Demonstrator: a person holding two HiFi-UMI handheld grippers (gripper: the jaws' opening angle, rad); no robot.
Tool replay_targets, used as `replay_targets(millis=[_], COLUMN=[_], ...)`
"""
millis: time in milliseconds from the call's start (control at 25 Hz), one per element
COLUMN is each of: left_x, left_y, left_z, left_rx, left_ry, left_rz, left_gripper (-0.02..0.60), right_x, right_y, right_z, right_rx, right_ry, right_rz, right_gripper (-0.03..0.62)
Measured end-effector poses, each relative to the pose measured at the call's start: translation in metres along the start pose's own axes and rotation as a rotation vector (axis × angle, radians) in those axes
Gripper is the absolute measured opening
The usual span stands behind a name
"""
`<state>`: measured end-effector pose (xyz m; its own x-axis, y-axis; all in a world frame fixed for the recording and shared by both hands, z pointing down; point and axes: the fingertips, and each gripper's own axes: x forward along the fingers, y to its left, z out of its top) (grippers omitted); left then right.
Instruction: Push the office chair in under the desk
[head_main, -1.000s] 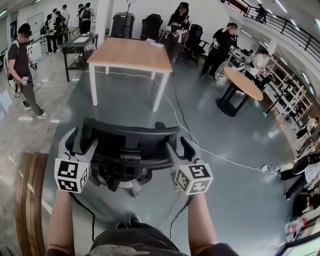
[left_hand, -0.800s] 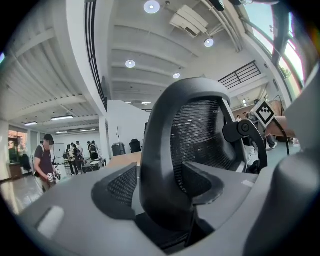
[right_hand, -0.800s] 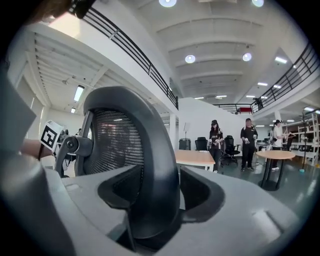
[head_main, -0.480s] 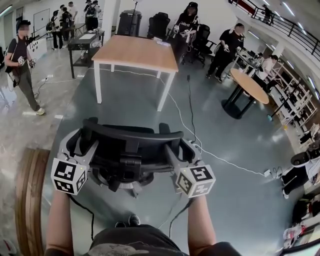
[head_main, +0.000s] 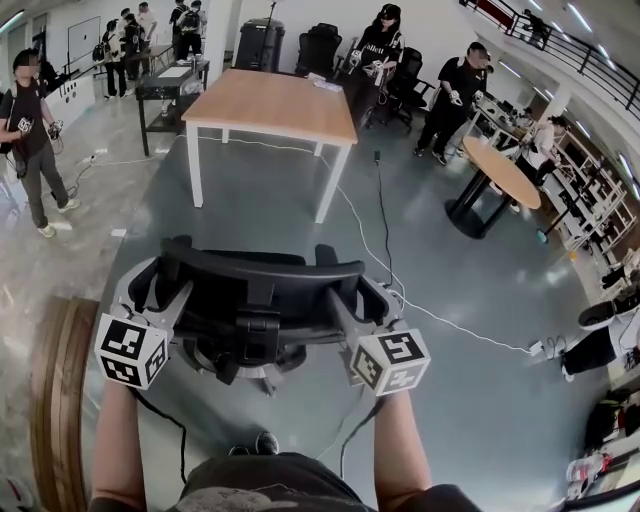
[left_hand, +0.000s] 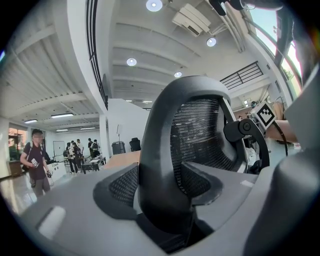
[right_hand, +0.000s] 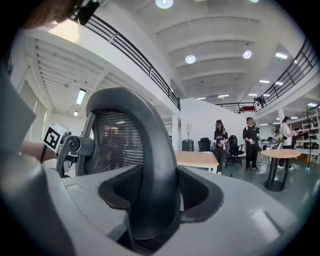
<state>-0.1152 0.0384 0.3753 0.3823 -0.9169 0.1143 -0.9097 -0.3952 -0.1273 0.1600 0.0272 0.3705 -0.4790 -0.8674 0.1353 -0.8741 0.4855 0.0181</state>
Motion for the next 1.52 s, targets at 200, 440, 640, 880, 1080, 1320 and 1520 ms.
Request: replay_targets(millis=[200,440,640,880,1080,1320,1520], left_x=[0.006,0.031,0.066,0.106,0.147,0.205,0.25], left_y=[0.002,0.015,0.036,0.05,0.072,0.104,0.131], left_z=[-0.004,-0.008,0.001,0.012,0.011,0.01,0.022], left_rx=[0.003,0.007,0.002,0.008,0.008,0.005,0.011], left_ry=[-0.003,-0.001,0.013,-0.011,-0.041,-0.039,-0.024], left_rz=[0.018,0.022,0.006,-0.02,-0.027,-0.046,-0.049], left_gripper=[0.288,0.287,0.287,0.287,0.285,0.285,0.282], right_x=[0.008,0.035,0.07,0.102,0.149,0.206,0.249], right_y=[-0.003,-0.014,-0.029,-0.052,-0.073,-0.097,-0.116], right_z=[-0.003,-0.004,0.008,0.018,0.02,0.024,0.04], right_rx=[-0.007,-0.014,-0.009,-0.007,-0.026,-0.013,-0.012], right_ry=[-0.012,-0.028,-0.023,-0.007,0.012,0.019,-0.022], right_rz=[0.013,0.022,0.02,-0.012,-0.04,-0.081,-0.089], right_gripper=[0.219,0.219,0.219,0.219,0.218,0.218,0.218])
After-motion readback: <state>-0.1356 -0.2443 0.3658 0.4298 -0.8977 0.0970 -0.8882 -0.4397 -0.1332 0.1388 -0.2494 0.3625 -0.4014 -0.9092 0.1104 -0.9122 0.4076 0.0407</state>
